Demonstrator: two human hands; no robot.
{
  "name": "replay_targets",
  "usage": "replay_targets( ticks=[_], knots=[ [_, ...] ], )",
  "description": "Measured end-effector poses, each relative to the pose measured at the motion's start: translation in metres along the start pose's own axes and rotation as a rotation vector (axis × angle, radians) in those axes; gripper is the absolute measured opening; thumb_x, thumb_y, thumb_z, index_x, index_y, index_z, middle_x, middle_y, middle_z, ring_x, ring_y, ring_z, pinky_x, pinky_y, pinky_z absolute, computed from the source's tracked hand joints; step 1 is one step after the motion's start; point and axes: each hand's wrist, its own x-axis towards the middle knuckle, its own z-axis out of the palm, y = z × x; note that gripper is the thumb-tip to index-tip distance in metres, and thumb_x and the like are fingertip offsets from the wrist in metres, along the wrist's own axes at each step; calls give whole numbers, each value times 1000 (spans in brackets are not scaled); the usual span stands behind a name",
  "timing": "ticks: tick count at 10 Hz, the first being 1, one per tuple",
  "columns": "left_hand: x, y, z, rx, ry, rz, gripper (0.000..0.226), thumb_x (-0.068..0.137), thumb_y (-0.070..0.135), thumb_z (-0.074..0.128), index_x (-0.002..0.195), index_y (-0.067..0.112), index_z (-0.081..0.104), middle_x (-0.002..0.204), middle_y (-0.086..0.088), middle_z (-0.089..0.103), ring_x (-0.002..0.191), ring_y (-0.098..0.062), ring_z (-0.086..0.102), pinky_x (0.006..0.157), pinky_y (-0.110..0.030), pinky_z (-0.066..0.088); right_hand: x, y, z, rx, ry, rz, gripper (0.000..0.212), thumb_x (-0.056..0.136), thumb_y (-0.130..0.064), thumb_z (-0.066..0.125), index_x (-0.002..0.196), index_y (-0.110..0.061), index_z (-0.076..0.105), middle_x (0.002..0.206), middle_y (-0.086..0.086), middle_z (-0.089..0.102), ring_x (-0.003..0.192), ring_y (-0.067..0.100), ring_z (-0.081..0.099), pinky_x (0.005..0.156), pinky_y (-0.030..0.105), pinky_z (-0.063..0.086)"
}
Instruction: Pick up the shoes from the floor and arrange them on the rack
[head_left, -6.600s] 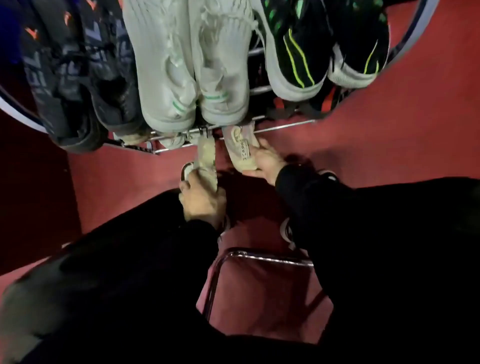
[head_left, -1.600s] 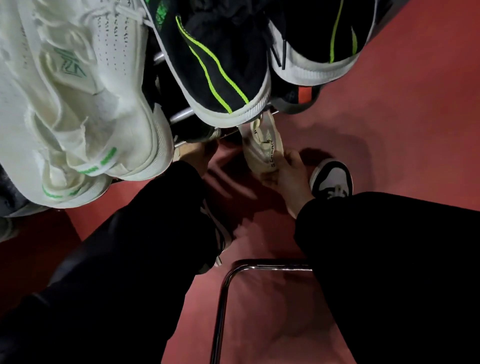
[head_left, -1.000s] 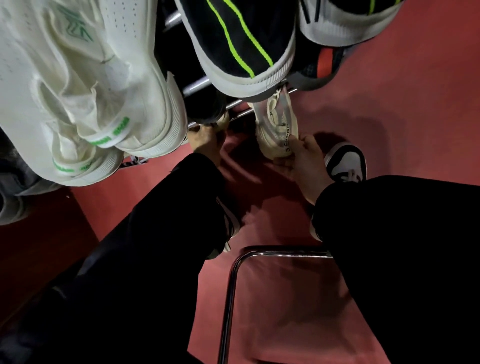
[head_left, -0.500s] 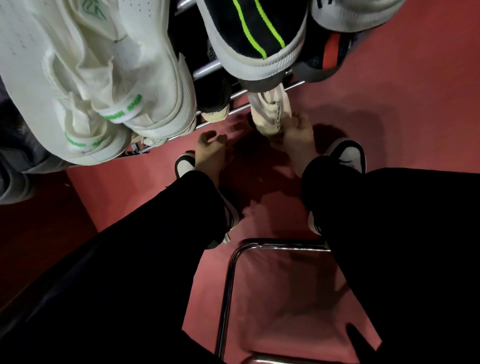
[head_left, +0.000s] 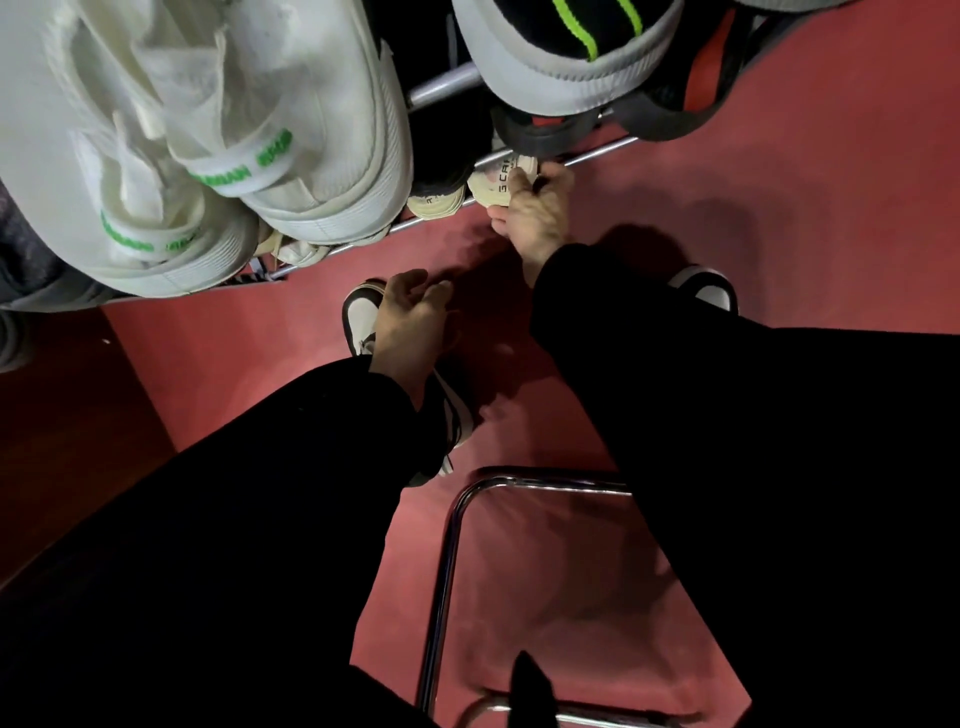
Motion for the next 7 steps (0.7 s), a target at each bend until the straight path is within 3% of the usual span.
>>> replay_targets(
  ticks=[1, 3, 4, 5, 6, 7],
  knots=[
    [1, -1, -1, -1, -5, -1, 37, 96, 21, 59, 132, 13, 50, 116, -10, 64, 84, -19, 65, 70, -31, 55, 4, 5, 0, 45, 119, -19, 32, 100, -8, 59, 115, -17, 31, 86, 10, 59, 63, 25, 58, 57, 33, 50],
    [3, -3, -1, 13, -5, 7, 38, 95, 21, 60, 131, 14, 52, 117, -10, 65, 86, -19, 66, 68, -30, 54, 13, 21, 2, 55, 87, -10, 48, 73, -38, 80, 104, -27, 46, 95, 7, 64, 83, 22, 61, 84, 44, 53],
    [4, -5, -2, 48, -4, 24, 40, 93, 24, 60, 131, 14, 52, 117, -9, 66, 87, -18, 67, 69, -31, 55, -4, 12, 0, 11, 29, -106, 30, 79, -21, 77, 100, -20, 55, 98, 7, 66, 88, 23, 63, 93, 47, 54],
    [2, -3, -2, 61, 5, 38, 42, 92, 24, 60, 132, 14, 52, 114, -6, 65, 83, -17, 67, 72, -32, 56, -4, 9, -5, -51, 10, -109, 36, 78, -15, 70, 110, -18, 53, 101, 8, 67, 88, 24, 62, 87, 37, 49],
    [0, -1, 0, 59, -4, 45, 40, 93, 24, 60, 131, 15, 52, 105, 0, 63, 81, -17, 66, 71, -32, 55, -8, 1, -10, -89, -20, -17, 32, 90, -4, 64, 119, -8, 51, 93, 3, 65, 98, 33, 68, 96, 42, 50],
    [1, 2, 4, 92, 1, 53, 34, 93, 23, 60, 126, 15, 55, 91, 3, 62, 79, -19, 66, 72, -34, 55, -42, -20, -16, -223, -130, 115, 14, 103, -6, 52, 90, -12, 56, 85, -3, 55, 81, 16, 61, 101, 36, 46]
  ],
)
